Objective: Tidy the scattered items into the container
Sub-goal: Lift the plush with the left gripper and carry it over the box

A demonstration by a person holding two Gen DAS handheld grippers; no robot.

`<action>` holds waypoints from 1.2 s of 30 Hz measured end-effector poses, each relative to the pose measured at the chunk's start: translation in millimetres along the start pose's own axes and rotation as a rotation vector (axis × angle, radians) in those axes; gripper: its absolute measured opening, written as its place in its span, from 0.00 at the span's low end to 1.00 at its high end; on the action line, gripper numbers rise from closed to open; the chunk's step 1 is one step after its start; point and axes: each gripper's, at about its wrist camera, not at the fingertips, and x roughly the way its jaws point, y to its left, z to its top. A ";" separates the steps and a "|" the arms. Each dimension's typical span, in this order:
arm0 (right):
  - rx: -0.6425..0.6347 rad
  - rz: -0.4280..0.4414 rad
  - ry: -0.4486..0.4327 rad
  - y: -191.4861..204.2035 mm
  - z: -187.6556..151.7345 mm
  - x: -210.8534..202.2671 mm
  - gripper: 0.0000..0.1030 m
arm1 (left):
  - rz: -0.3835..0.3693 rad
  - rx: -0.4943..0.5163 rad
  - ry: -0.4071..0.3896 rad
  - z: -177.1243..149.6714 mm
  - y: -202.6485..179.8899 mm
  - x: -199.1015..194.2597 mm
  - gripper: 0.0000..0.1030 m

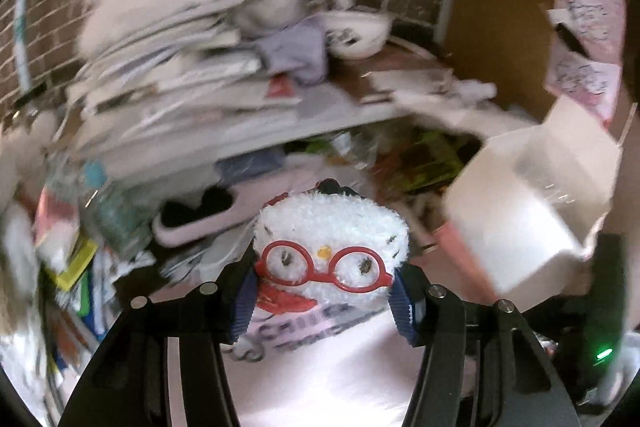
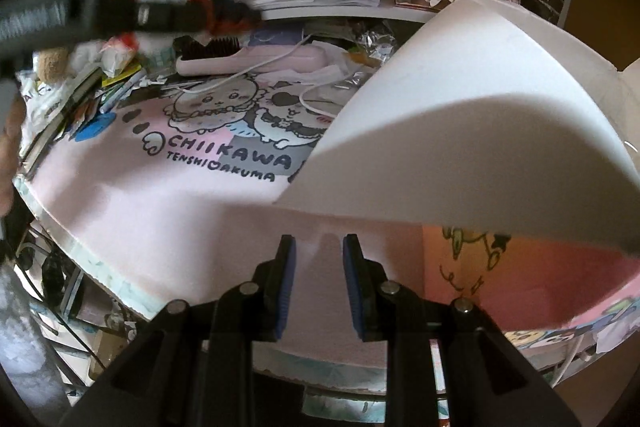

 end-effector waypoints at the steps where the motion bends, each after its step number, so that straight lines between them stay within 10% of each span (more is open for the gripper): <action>1: 0.000 0.000 -0.001 0.1 0.1 0.1 0.21 | -0.023 0.020 -0.005 7.6 -7.7 -2.8 0.50; 36: 0.023 0.070 -0.028 -4.4 -6.4 2.3 0.20 | -0.240 0.447 0.138 83.3 -201.6 25.7 0.50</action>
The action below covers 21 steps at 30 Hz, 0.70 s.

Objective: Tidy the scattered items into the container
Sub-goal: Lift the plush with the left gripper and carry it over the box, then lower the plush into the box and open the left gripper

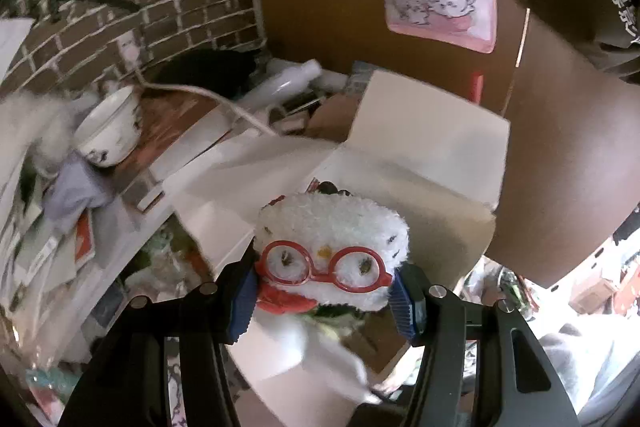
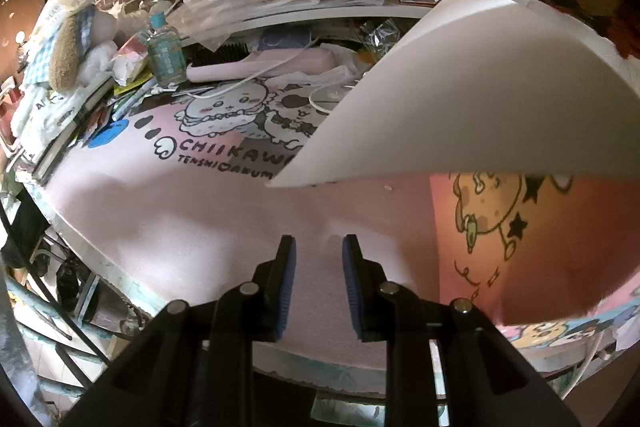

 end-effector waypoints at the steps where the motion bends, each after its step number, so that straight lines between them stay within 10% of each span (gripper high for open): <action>1: -0.001 0.001 0.000 0.1 0.1 0.1 0.20 | -0.011 0.011 0.006 4.2 -4.4 1.3 0.50; 21: 0.002 0.006 -0.002 0.9 -1.2 -1.5 0.20 | -0.093 0.014 0.245 19.3 -18.1 59.3 0.50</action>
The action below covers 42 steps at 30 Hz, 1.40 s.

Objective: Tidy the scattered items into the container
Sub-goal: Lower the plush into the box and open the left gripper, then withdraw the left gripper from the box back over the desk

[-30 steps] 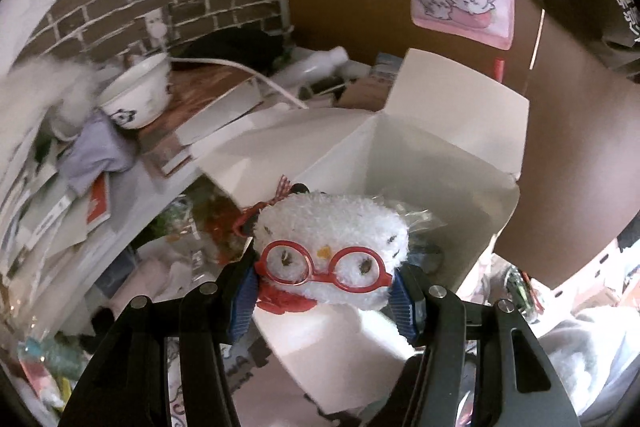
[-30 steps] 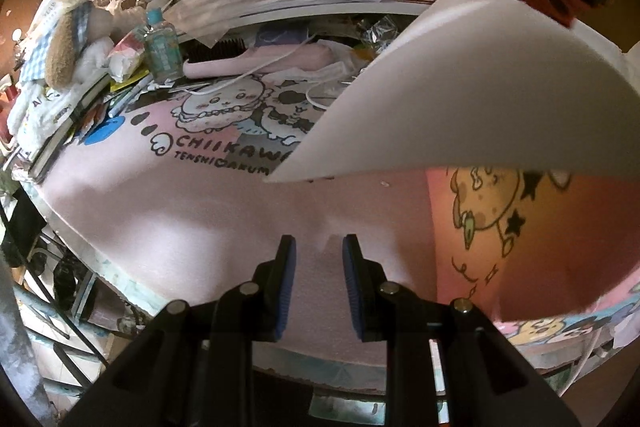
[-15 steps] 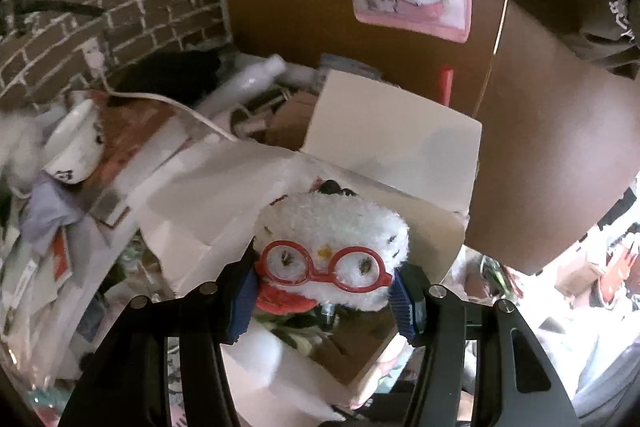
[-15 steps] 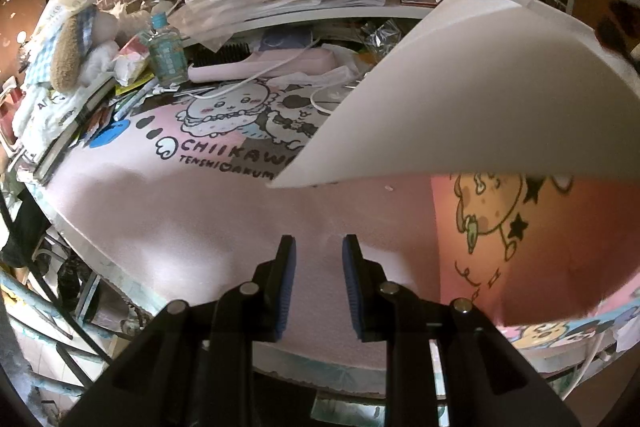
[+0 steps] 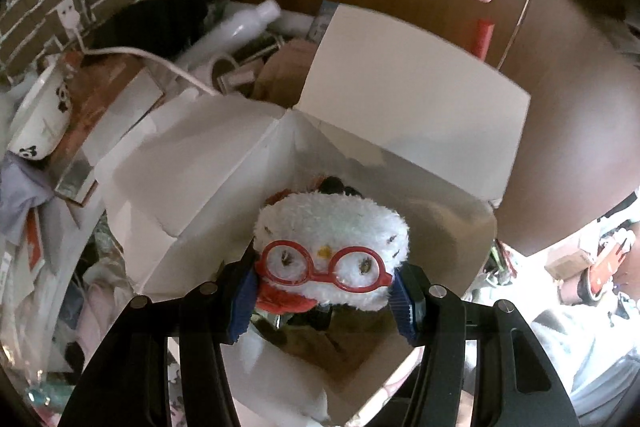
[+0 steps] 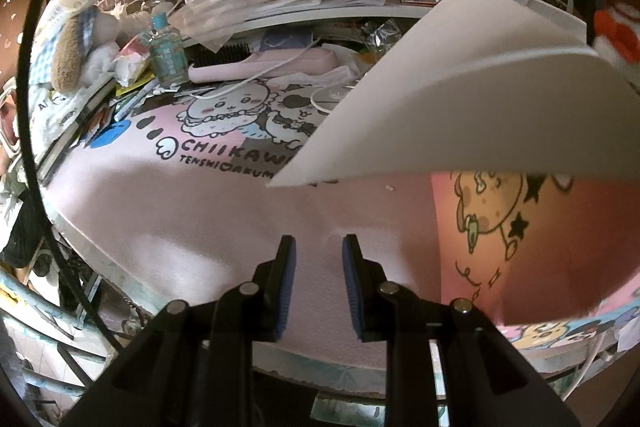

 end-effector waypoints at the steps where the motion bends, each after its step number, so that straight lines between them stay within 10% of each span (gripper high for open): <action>1: -0.002 -0.001 0.000 0.2 -0.2 0.1 0.20 | 0.005 -0.001 0.012 0.4 0.4 2.4 0.50; 19: -0.006 0.000 0.001 0.5 -1.1 0.5 0.20 | 0.054 0.019 0.086 -4.6 -4.0 12.0 0.78; 42: 0.003 -0.008 -0.005 -0.4 -1.6 0.6 0.20 | 0.245 -0.134 -0.154 -61.8 24.8 -60.2 0.92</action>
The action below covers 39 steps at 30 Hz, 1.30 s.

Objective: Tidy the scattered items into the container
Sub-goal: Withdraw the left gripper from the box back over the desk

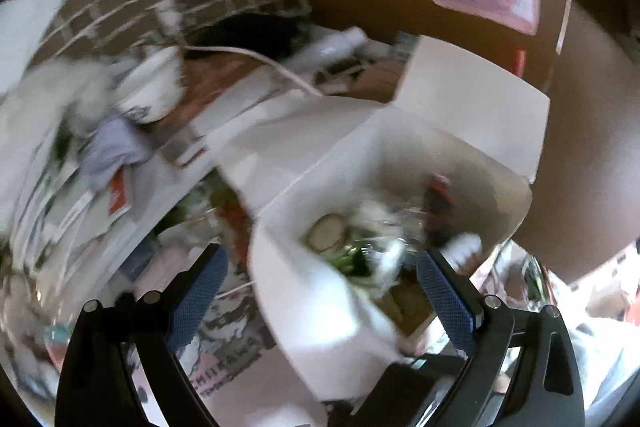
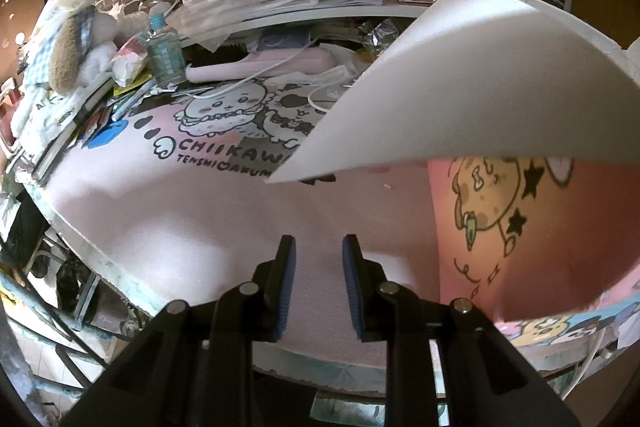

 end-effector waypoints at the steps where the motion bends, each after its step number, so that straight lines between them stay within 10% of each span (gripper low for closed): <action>1: 0.002 -0.002 -0.002 0.0 0.0 0.1 0.20 | 0.013 -0.017 -0.009 -4.6 4.6 -3.4 0.92; 39: 0.098 -0.030 -0.024 4.8 0.1 0.0 0.36 | 0.437 -0.531 -0.057 -191.3 108.2 -4.7 0.95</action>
